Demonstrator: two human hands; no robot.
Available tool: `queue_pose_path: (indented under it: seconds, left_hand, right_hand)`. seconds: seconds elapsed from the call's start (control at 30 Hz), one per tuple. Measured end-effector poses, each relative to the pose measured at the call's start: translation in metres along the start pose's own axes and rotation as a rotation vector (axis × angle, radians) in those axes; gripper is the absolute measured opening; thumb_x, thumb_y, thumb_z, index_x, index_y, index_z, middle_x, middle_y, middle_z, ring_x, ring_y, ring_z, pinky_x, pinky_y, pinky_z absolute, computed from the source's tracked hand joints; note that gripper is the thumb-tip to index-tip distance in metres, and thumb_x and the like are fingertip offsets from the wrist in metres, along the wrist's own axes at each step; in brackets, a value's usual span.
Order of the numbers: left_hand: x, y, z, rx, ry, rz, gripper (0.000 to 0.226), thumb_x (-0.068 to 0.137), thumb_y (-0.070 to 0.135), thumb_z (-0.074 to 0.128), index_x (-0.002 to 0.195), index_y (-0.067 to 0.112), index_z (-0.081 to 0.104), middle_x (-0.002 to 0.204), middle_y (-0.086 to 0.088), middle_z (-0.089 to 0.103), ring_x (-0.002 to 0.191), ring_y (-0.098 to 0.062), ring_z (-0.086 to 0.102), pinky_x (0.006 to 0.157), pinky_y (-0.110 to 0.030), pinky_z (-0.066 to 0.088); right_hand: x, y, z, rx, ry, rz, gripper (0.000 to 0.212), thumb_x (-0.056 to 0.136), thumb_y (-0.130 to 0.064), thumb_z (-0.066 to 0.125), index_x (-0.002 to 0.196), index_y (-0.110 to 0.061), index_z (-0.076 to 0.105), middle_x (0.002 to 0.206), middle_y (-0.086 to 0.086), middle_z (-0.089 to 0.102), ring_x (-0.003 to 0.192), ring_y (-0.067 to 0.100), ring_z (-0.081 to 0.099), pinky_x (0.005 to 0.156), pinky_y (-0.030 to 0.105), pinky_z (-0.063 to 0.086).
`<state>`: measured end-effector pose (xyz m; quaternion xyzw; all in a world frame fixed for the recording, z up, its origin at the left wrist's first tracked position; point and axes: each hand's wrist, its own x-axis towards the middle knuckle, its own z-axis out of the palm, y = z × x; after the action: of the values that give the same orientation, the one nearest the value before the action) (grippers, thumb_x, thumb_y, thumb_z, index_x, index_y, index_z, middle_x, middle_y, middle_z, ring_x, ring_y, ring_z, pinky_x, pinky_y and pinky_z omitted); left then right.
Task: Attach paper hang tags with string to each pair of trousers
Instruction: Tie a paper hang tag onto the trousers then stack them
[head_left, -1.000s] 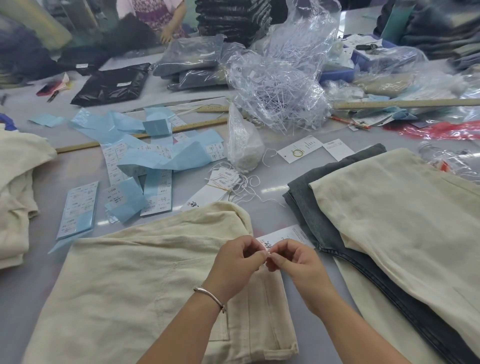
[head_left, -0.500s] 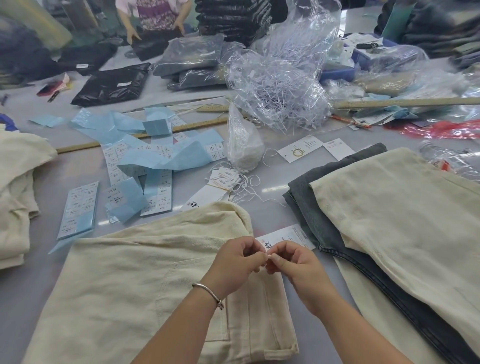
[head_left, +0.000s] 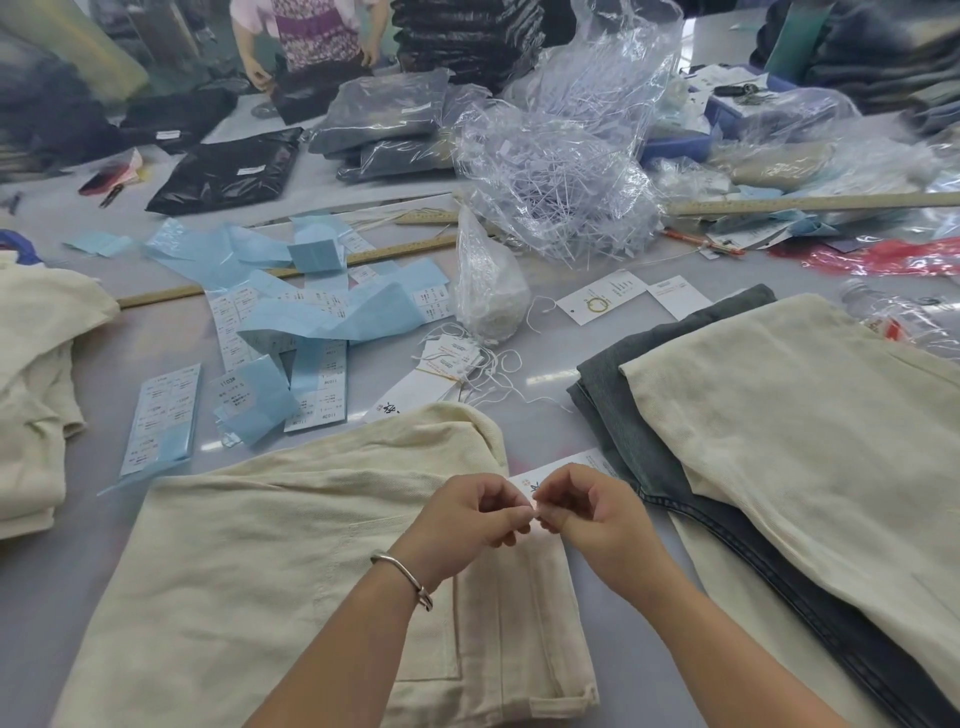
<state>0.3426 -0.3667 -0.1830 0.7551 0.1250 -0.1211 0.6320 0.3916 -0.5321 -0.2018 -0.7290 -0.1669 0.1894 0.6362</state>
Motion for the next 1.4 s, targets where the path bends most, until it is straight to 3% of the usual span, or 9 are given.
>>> queue_pose_path:
  seconds: [0.27, 0.4, 0.53, 0.7, 0.87, 1.0, 1.13, 1.27, 1.4]
  left_hand:
    - [-0.002, -0.005, -0.002, -0.09, 0.002, -0.012, 0.011, 0.086, 0.007, 0.071, 0.08, 0.01, 0.062, 0.071, -0.002, 0.065, 0.06, -0.009, 0.057, 0.056, -0.018, 0.045]
    - [-0.001, -0.009, 0.0, -0.083, 0.017, -0.011, 0.01, 0.087, 0.006, 0.069, 0.082, 0.008, 0.06, 0.069, 0.0, 0.065, 0.059, -0.01, 0.057, 0.052, -0.019, 0.044]
    - [-0.004, -0.012, -0.002, -0.012, 0.024, -0.014, 0.013, 0.084, 0.008, 0.074, 0.082, 0.009, 0.061, 0.066, 0.006, 0.064, 0.058, -0.009, 0.057, 0.051, -0.019, 0.042]
    - [-0.017, -0.016, -0.028, 0.167, 0.197, -0.019, 0.016, 0.079, 0.016, 0.077, 0.091, 0.019, 0.068, 0.082, 0.006, 0.064, 0.066, -0.01, 0.054, 0.063, -0.019, 0.044]
    - [-0.063, -0.05, -0.104, 0.03, 0.476, -0.102, 0.007, 0.086, 0.008, 0.069, 0.087, 0.015, 0.07, 0.079, 0.002, 0.068, 0.075, -0.014, 0.059, 0.059, -0.018, 0.045]
    - [-0.111, -0.089, -0.174, 0.235, 0.787, -0.135, 0.013, 0.08, 0.007, 0.075, 0.082, 0.019, 0.07, 0.09, -0.002, 0.069, 0.093, -0.023, 0.061, 0.079, -0.029, 0.047]
    - [-0.15, -0.13, -0.227, 0.672, 0.9, -0.426, 0.056, 0.07, 0.026, 0.084, 0.119, 0.015, 0.06, 0.126, -0.013, 0.057, 0.125, -0.033, 0.044, 0.105, -0.04, 0.029]
    - [-0.168, -0.161, -0.238, 0.629, 0.81, -0.634, 0.102, 0.069, 0.041, 0.084, 0.147, 0.009, 0.026, 0.146, -0.019, 0.037, 0.136, -0.037, 0.032, 0.11, -0.042, 0.028]
    - [-0.17, -0.173, -0.24, 0.363, 0.834, -0.574, 0.083, 0.068, 0.028, 0.088, 0.13, -0.005, 0.043, 0.13, -0.025, 0.055, 0.119, -0.039, 0.054, 0.097, -0.042, 0.043]
  right_hand:
    - [0.001, -0.006, 0.003, 0.102, -0.051, -0.003, 0.028, 0.081, 0.014, 0.064, 0.099, -0.007, 0.059, 0.069, 0.005, 0.063, 0.067, 0.018, 0.058, 0.071, 0.034, 0.048]
    - [0.002, -0.002, 0.008, -0.01, -0.023, -0.057, 0.034, 0.081, 0.01, 0.065, 0.099, -0.019, 0.062, 0.069, 0.005, 0.065, 0.067, 0.015, 0.061, 0.07, 0.022, 0.047]
    - [-0.002, 0.004, 0.01, -0.112, -0.032, -0.045, 0.035, 0.081, 0.005, 0.068, 0.099, -0.025, 0.064, 0.072, 0.002, 0.066, 0.07, 0.015, 0.062, 0.073, 0.027, 0.05]
    - [0.001, -0.003, 0.023, -0.644, 0.026, -0.214, 0.026, 0.082, -0.01, 0.069, 0.104, -0.023, 0.067, 0.087, -0.015, 0.061, 0.082, 0.007, 0.057, 0.076, 0.031, 0.05]
    - [0.01, -0.027, 0.068, -0.862, 0.09, -0.44, 0.036, 0.073, -0.012, 0.078, 0.107, -0.012, 0.067, 0.117, 0.004, 0.062, 0.101, 0.03, 0.058, 0.085, 0.041, 0.05]
    - [0.03, -0.02, 0.089, -1.09, -0.087, -0.217, 0.075, 0.079, -0.048, 0.068, 0.14, -0.02, 0.037, 0.144, 0.001, 0.038, 0.13, 0.025, 0.038, 0.104, 0.037, 0.035]
    - [0.056, -0.01, 0.086, -1.122, -0.142, 0.24, 0.133, 0.05, -0.068, 0.076, 0.15, -0.027, -0.001, 0.135, 0.009, 0.036, 0.128, 0.03, 0.037, 0.1, 0.041, 0.039]
    - [0.061, -0.003, 0.09, -0.997, -0.153, 0.368, 0.144, 0.041, -0.064, 0.082, 0.148, -0.026, -0.006, 0.127, 0.006, 0.041, 0.119, 0.028, 0.049, 0.086, 0.036, 0.045]
    - [0.056, -0.001, 0.1, -0.932, -0.149, 0.392, 0.13, 0.044, -0.051, 0.084, 0.146, -0.017, 0.012, 0.124, 0.002, 0.055, 0.115, 0.023, 0.053, 0.085, 0.028, 0.044]
